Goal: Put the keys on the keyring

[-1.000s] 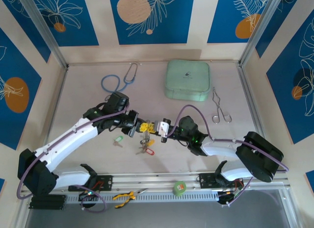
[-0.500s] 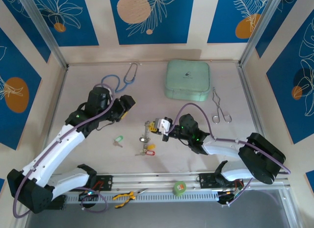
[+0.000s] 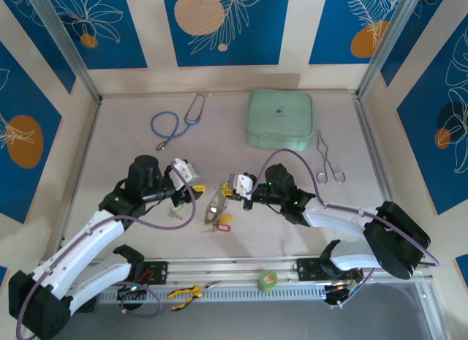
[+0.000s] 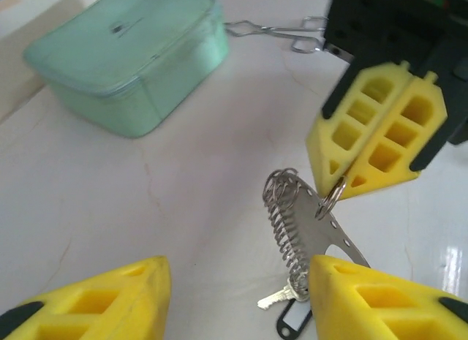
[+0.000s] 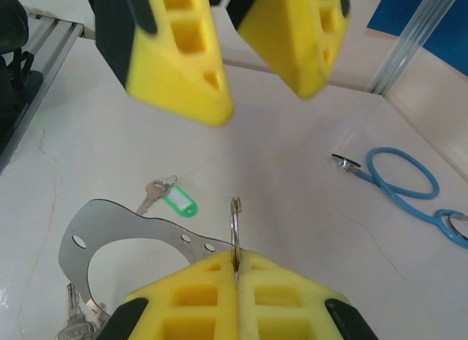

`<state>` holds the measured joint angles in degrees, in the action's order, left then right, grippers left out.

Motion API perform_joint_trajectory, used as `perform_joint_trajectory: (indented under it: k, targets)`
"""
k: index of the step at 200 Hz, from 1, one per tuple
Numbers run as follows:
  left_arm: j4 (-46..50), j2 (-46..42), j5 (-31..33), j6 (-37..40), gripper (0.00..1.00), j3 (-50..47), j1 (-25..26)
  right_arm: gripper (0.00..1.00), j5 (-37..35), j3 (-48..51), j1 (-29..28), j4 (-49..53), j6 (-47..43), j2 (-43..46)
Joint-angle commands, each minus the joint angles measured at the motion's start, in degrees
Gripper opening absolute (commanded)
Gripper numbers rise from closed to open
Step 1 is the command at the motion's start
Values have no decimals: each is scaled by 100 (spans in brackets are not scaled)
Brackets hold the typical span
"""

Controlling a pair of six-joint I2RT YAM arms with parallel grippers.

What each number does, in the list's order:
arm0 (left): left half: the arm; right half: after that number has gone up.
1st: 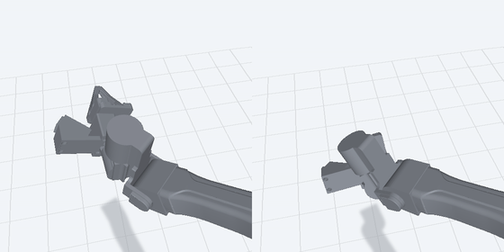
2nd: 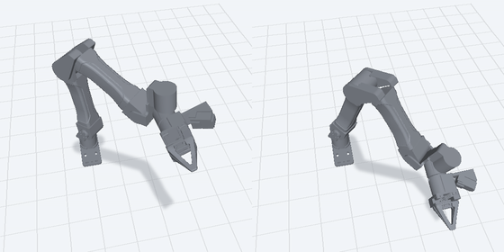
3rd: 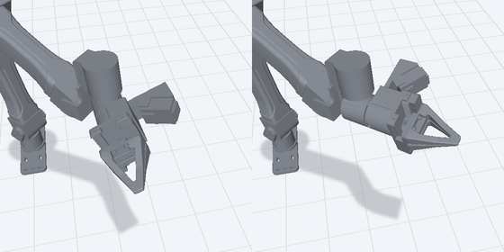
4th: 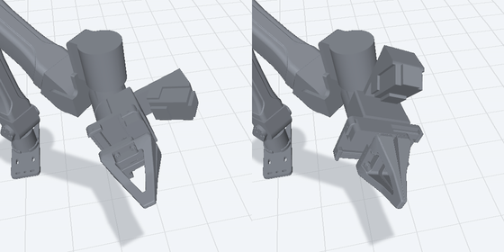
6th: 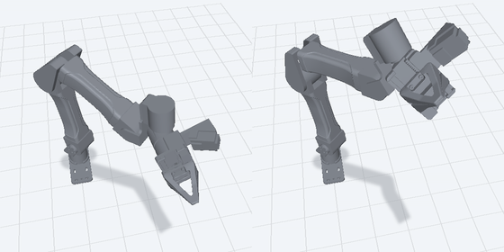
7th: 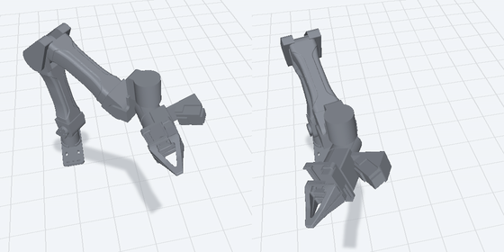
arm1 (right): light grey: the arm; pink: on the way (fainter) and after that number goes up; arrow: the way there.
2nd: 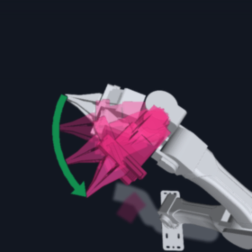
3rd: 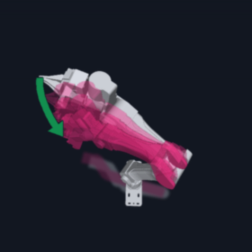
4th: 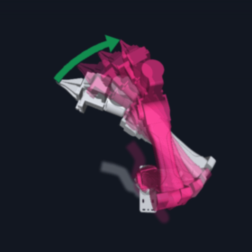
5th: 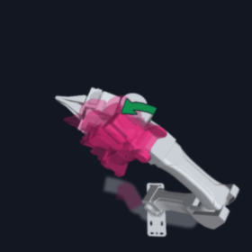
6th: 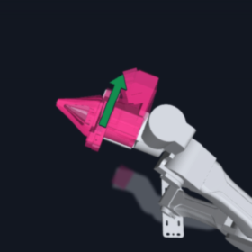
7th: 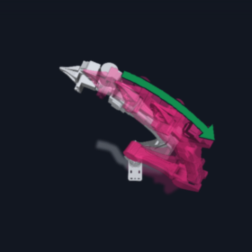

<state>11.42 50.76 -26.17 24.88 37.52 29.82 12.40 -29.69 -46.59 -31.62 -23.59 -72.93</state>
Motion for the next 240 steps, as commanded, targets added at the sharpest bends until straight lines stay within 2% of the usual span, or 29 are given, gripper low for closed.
perform_joint_trajectory:
  k: [1,55,97,158,176,192,201,221,240]
  targets:
    - [-395,272,-786,1342,49,0,151,0,200,-205,40,297,-163,199]
    - [-201,815,-963,2050,42,93,478,0,280,-371,27,620,-303,259]
    - [-351,896,-933,2080,29,79,534,0,436,-449,19,814,-444,283]
    - [-346,1048,-926,2083,20,253,565,0,526,-631,-67,1204,-704,251]
    - [-250,1093,-950,2119,13,346,581,0,542,-682,-103,1346,-751,265]
    - [-178,1113,-942,2160,0,438,604,0,522,-671,-121,1447,-769,303]
    - [-176,1111,-888,2179,0,458,620,0,469,-637,-122,1465,-762,338]
    - [-217,1077,-765,2196,0,450,654,15,308,-537,-111,1440,-717,459]
    - [-238,1041,-672,2248,0,423,718,17,124,-478,-95,1499,-750,549]
